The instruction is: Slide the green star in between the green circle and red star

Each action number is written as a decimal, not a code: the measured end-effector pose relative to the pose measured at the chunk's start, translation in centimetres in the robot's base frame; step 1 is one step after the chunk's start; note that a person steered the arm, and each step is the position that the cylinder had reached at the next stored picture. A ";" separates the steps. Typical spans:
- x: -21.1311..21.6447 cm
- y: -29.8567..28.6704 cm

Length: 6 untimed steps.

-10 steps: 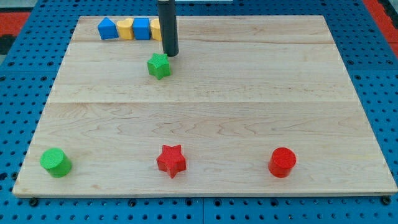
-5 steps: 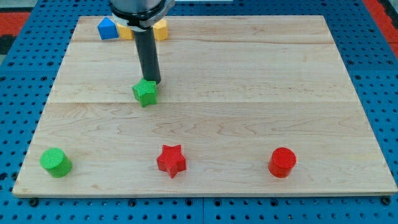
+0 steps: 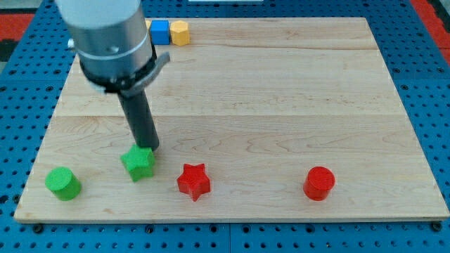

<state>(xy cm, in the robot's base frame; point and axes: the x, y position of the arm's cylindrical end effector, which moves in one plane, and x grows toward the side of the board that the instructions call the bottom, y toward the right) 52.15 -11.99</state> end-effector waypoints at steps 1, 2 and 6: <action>2.6 -0.5; 2.6 -0.9; 4.4 29.5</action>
